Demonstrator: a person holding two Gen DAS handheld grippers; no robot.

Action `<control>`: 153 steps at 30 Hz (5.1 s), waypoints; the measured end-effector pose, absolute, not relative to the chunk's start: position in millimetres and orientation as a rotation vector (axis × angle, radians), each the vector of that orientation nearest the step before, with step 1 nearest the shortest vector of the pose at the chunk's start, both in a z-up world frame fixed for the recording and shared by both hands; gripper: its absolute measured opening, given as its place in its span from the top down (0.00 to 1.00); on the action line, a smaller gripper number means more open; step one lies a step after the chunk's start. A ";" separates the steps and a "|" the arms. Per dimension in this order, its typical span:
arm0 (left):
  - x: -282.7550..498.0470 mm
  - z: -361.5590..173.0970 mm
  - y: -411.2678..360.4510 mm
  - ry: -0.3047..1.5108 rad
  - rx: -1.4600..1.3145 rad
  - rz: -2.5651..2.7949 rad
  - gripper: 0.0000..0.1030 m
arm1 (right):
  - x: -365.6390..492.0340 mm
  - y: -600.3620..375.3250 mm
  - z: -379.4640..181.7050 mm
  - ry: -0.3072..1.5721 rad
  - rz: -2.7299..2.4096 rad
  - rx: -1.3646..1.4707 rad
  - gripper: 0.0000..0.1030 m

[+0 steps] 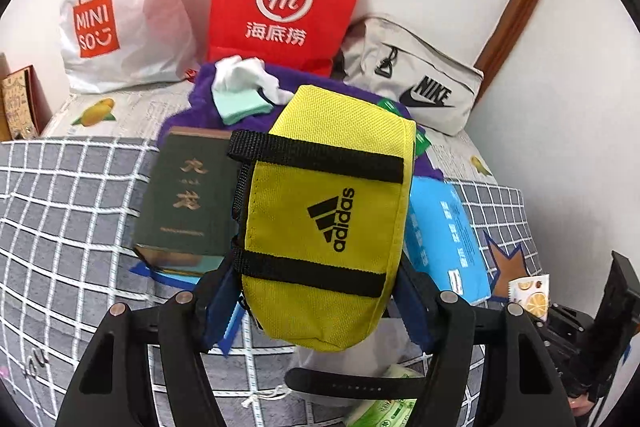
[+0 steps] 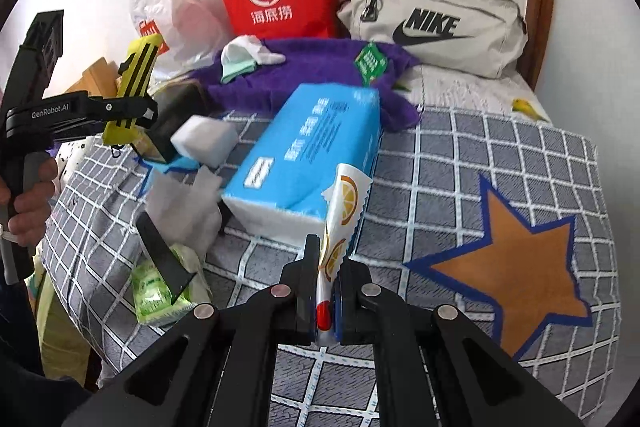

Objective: Organize soft objects
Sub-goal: 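Carry the orange-print sachet and yellow adidas pouch toward the purple towel, then open both grippers to drop the pouch and sachet onto the purple towel, then reach the right gripper to the white sponge block and grasp it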

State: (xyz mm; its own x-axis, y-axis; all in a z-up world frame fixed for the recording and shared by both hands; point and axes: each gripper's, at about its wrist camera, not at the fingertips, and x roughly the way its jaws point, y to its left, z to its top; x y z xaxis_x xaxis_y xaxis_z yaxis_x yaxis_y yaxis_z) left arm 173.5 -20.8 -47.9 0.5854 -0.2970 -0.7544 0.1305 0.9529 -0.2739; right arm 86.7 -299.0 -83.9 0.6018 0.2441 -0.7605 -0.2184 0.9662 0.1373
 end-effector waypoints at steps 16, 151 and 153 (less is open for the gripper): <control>205.1 -27.8 3.9 0.933 -0.175 -0.150 0.34 | 150.7 -287.7 -40.9 0.832 0.271 0.024 0.94; 206.9 -80.4 109.2 1.173 -0.194 0.043 0.17 | 243.1 -84.9 -128.8 1.061 0.631 -0.376 0.24; 204.7 -81.2 111.7 1.175 -0.198 0.047 0.17 | 240.7 -83.0 -128.4 1.053 0.641 -0.377 0.29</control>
